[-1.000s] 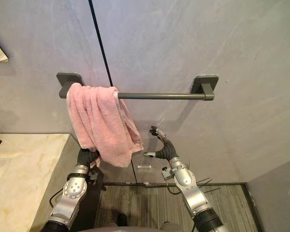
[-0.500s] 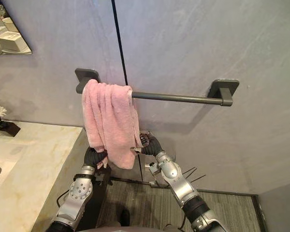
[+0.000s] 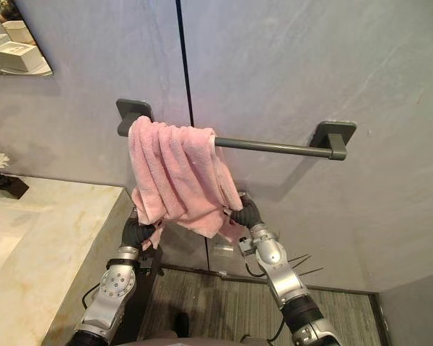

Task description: Organize washtable

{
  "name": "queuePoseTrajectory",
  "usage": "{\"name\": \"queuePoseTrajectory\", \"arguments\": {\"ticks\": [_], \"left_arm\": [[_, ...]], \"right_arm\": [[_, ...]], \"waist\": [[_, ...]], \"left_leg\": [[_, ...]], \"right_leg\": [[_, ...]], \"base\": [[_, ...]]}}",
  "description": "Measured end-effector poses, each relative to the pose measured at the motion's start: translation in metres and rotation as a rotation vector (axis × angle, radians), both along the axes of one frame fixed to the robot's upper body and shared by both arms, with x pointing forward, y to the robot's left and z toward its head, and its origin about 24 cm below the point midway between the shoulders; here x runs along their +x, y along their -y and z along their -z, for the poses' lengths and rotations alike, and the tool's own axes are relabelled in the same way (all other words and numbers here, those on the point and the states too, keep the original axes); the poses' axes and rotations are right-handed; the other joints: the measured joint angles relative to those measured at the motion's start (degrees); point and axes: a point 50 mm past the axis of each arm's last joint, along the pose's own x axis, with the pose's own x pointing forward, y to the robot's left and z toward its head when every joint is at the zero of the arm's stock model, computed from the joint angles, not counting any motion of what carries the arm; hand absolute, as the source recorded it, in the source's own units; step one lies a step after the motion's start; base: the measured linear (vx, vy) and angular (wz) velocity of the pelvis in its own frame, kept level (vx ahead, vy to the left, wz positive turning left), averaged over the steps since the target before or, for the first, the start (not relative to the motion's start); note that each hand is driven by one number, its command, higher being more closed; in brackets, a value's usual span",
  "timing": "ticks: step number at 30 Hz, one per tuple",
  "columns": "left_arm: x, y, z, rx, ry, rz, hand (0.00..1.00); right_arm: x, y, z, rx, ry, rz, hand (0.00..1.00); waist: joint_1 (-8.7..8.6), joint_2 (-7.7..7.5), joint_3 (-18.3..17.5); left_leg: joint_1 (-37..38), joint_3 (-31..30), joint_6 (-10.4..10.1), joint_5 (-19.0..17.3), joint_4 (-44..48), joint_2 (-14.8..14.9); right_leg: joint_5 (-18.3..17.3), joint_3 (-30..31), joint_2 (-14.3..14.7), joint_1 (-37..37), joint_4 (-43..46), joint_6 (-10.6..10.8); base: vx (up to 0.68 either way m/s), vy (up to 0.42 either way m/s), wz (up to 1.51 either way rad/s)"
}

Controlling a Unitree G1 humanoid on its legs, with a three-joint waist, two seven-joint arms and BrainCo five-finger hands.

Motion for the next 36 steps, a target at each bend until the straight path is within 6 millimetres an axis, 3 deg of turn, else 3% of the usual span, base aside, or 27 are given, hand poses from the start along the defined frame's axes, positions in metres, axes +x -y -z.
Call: {"name": "queuePoseTrajectory", "arguments": {"ticks": [5, 12, 15, 22, 28, 36], "left_arm": [[0.0, 0.011, -0.006, -0.035, 0.022, 0.052, 1.0], [-0.002, 0.028, -0.015, -0.114, 0.064, 0.094, 1.0], [-0.002, 0.03, -0.014, -0.135, 0.055, 0.118, 1.0], [-0.005, 0.034, 0.009, -0.201, -0.056, 0.129, 1.0], [-0.009, 0.03, 0.03, -0.281, -0.155, 0.086, 1.0], [-0.014, 0.026, 0.048, -0.384, -0.224, -0.01, 1.0]], "right_arm": [[-0.015, 0.016, 0.001, 0.037, 0.005, 0.075, 1.0], [-0.024, 0.029, -0.001, 0.141, 0.032, 0.193, 1.0], [-0.027, 0.032, 0.002, 0.157, 0.019, 0.218, 1.0], [-0.028, 0.034, 0.018, 0.184, -0.047, 0.252, 1.0], [-0.016, 0.024, 0.021, 0.237, -0.073, 0.247, 1.0], [-0.015, 0.014, 0.03, 0.249, -0.118, 0.226, 1.0]], "waist": [[-0.34, -0.04, 0.02], [-3.06, -0.06, 0.04], [-3.37, -0.05, 0.04], [-3.64, 0.09, 0.08], [-3.5, 1.07, 0.59], [-3.27, 1.73, 0.94]], "left_leg": [[0.77, 1.0, -0.01, -0.03, -0.01, -0.21], [0.99, 3.35, -0.21, -1.01, -0.02, -0.02], [0.86, 4.55, -0.21, -1.45, -0.01, 0.06], [1.03, 5.22, -0.22, -1.68, 0.0, -0.19], [1.76, 5.26, -0.17, -1.76, -0.02, -0.21], [2.44, 4.84, -0.46, -2.01, -0.06, -0.24]], "right_leg": [[0.02, 0.81, 0.01, -0.04, 0.0, -0.01], [0.14, 3.18, -0.02, -1.06, -0.19, 0.51], [0.12, 4.43, -0.07, -1.92, -0.13, 0.46], [0.53, 5.13, -0.05, -1.8, -0.51, 0.59], [0.52, 5.07, 0.0, -0.82, -0.92, 0.53], [0.22, 4.78, -0.03, 0.13, -1.03, 0.69]], "base": [[-0.03, -0.004, -0.1], [-0.03, 0.002, -0.17], [0.0, 0.008, -0.22], [0.03, -0.001, -0.05], [0.01, -0.006, 0.0], [-0.02, -0.004, 0.02]]}}
